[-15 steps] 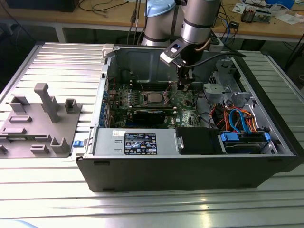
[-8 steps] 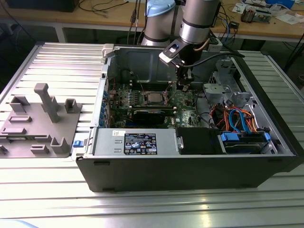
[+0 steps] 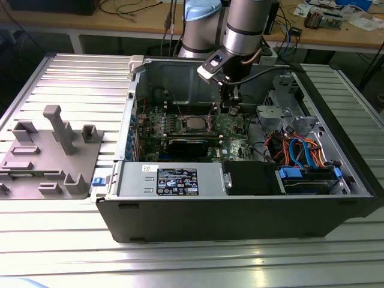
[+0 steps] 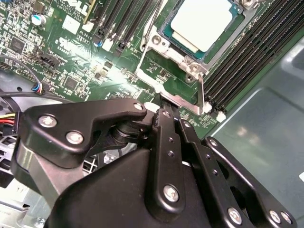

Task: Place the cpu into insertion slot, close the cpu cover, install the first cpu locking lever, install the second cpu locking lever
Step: 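Close the cpu cover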

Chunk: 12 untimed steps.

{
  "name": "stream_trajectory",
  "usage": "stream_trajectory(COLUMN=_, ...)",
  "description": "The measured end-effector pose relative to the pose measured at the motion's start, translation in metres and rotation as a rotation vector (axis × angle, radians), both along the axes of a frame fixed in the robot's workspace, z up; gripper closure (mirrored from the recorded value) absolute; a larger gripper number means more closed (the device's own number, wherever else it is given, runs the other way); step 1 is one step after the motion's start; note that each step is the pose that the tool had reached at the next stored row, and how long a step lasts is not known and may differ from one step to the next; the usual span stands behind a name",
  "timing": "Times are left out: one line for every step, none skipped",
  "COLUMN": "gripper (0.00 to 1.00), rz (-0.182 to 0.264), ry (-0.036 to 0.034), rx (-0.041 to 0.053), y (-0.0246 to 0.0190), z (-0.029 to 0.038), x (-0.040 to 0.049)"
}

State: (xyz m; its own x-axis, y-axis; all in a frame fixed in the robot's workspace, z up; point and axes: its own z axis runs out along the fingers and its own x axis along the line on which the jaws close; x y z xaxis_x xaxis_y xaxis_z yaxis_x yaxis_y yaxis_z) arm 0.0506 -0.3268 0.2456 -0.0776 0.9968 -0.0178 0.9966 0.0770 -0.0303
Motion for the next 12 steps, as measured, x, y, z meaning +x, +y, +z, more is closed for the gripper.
stream_trajectory(gripper=0.89, rz=0.000, ry=0.0000, rx=-0.0001, y=0.0000, z=0.0000, x=-0.0005)
stream_trajectory(gripper=0.89, rz=0.000, ry=0.0000, rx=-0.0001, y=0.0000, z=0.0000, x=-0.0010)
stream_trajectory(gripper=0.89, rz=0.000, ry=0.0000, rx=0.0000, y=0.0000, z=0.0000, x=-0.0014)
stream_trajectory(gripper=0.89, rz=0.000, ry=0.0000, rx=-0.0001, y=0.0000, z=0.0000, x=-0.0026)
stream_trajectory(gripper=0.89, rz=0.000, ry=0.0001, rx=0.0000, y=0.0000, z=0.0000, x=-0.0034)
stream_trajectory(gripper=0.89, rz=0.000, ry=0.0000, rx=0.0000, y=0.0000, z=0.0000, x=-0.0036)
stream_trajectory(gripper=0.89, rz=0.000, ry=0.0000, rx=-0.0001, y=0.0000, z=0.0000, x=-0.0040)
stream_trajectory(gripper=0.89, rz=0.000, ry=0.0000, rx=0.0000, y=0.0000, z=0.0000, x=-0.0048)
stream_trajectory(gripper=0.89, rz=0.000, ry=0.0000, rx=0.0001, y=0.0000, z=0.0000, x=-0.0054)
stream_trajectory(gripper=0.89, rz=0.000, ry=0.0000, rx=0.0001, y=0.0000, z=0.0000, x=-0.0056)
stream_trajectory(gripper=0.89, rz=0.000, ry=0.0000, rx=0.0001, y=0.0000, z=0.0000, x=-0.0056)
stream_trajectory(gripper=0.89, rz=0.000, ry=0.0001, rx=0.0001, y=0.0000, z=0.0000, x=-0.0059)
